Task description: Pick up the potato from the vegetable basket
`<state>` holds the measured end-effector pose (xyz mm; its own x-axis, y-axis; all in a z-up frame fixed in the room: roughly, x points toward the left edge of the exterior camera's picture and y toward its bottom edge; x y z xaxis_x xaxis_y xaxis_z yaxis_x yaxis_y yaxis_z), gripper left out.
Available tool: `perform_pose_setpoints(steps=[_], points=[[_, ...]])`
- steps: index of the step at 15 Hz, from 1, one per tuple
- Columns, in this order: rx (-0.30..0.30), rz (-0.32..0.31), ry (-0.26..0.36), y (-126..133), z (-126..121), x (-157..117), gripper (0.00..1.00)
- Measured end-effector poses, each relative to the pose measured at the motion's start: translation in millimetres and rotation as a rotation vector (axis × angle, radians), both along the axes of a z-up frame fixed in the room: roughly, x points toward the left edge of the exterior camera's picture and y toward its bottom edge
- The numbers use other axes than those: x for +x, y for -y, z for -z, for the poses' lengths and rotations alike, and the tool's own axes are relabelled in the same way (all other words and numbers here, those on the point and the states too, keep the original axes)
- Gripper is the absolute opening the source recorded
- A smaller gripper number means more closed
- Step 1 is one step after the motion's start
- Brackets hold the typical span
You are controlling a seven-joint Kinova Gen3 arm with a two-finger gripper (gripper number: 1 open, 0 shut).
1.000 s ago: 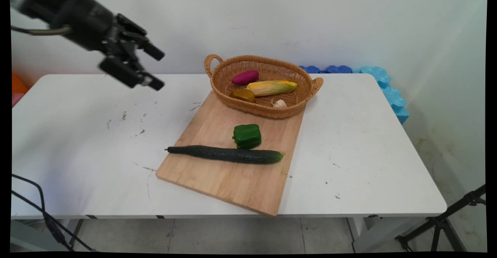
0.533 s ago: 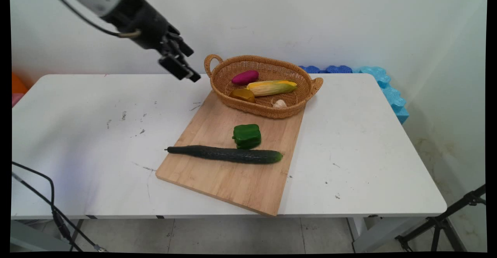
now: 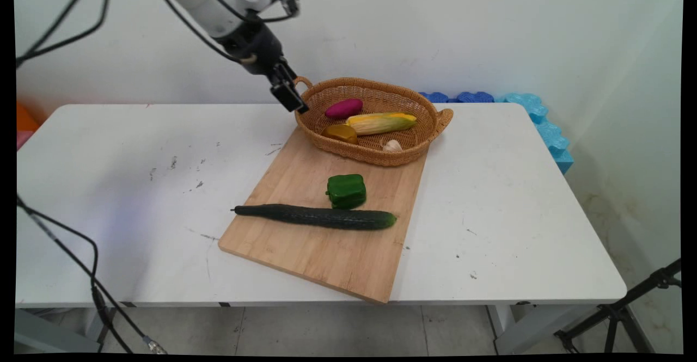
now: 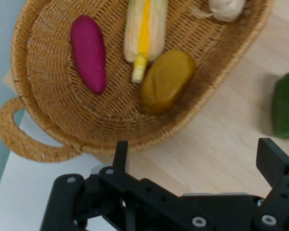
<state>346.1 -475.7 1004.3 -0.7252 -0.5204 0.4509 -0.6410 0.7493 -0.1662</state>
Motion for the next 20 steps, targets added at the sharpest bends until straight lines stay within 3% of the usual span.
perform_pose_setpoints(steps=[8,20], points=[[0.036,0.035,0.042,75.1,56.0,-35.8,1.0],[0.106,0.148,0.093,120.3,106.8,-53.1,1.0]])
